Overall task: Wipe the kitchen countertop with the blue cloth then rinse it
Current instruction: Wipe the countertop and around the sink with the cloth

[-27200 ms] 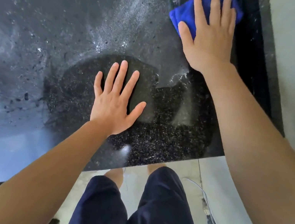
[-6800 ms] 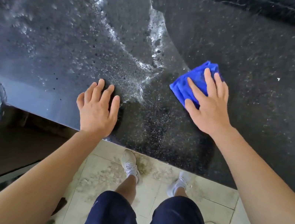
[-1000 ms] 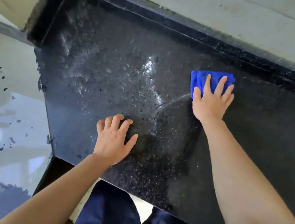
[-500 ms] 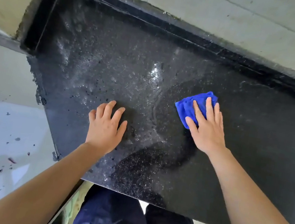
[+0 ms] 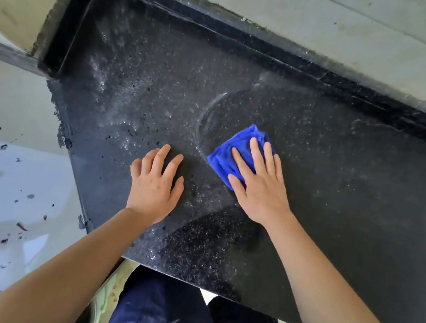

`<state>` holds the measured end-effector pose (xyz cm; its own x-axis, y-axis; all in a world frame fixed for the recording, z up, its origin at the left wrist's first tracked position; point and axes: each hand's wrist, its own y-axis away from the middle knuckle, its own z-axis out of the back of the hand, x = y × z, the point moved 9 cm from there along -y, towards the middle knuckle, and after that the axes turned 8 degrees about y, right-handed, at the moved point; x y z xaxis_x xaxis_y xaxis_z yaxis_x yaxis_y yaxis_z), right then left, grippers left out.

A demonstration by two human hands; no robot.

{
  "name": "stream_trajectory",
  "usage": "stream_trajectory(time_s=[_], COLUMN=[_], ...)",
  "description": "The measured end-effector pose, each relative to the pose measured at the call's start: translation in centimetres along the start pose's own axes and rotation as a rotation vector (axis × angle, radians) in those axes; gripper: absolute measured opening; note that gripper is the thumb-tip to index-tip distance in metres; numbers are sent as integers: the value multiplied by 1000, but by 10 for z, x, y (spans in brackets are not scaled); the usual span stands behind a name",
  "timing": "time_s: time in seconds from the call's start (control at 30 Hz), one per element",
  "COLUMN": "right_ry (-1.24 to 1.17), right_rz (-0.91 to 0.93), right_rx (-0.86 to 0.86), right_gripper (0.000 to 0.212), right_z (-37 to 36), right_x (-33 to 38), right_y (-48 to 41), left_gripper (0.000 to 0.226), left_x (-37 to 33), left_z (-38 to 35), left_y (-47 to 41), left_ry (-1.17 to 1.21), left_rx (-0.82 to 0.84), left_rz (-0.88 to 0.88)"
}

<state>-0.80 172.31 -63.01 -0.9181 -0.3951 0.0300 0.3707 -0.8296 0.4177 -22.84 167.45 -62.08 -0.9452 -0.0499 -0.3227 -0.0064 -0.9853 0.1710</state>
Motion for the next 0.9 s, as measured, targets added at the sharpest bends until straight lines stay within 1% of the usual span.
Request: stream_trajectory(time_s=[0.03,0.1,0.17,0.23,0.33,0.4,0.5,0.6,0.67,0.7,0.73,0.77,0.83,0.9], right_ry=[2,-8,-35,-95,-182,-207,-153,-111,-67,-41,-23,-26,-58,-91], right_rz=[-31,-164,-308,-427,-542,-519,-329,-107,13,44,35,-12,-183,-347], right_rx=[24,74,116,117,72,30,-17,-41,-54,-45,-30,-15,24,56], right_gripper=[60,61,62,62,62,63,62,61,60,59,59,60,62,64], right_z=[-4,-4,2,16,38,50,54,35,19,10,2,-2,-4,2], right_x=[-22,-69,-107,-123,-111,-83,-13,44,48,37,18,-6,-60,-100], right_y=[13,26,15,-18,-79,-112,-123,-82,-41,-22,-5,7,17,3], left_gripper=[50,50,50,51,52,51,50,51,53,54,54,54,54,54], left_x=[-1,-2,-2,-1,0,0,7,15,15,15,14,14,14,15], left_z=[-1,-3,-2,-1,2,3,3,0,-3,-4,-5,-5,-5,-6], left_y=[0,1,0,0,5,13,31,45,50,51,51,51,51,51], left_ry=[5,9,15,20,5,-9,-22,-44,-39,-33,-30,-28,-26,-30], left_rx=[4,10,16,37,67,75,86,104,121,126,131,134,138,138], left_rz=[10,15,15,9,-13,-37,-42,-16,9,20,29,36,41,32])
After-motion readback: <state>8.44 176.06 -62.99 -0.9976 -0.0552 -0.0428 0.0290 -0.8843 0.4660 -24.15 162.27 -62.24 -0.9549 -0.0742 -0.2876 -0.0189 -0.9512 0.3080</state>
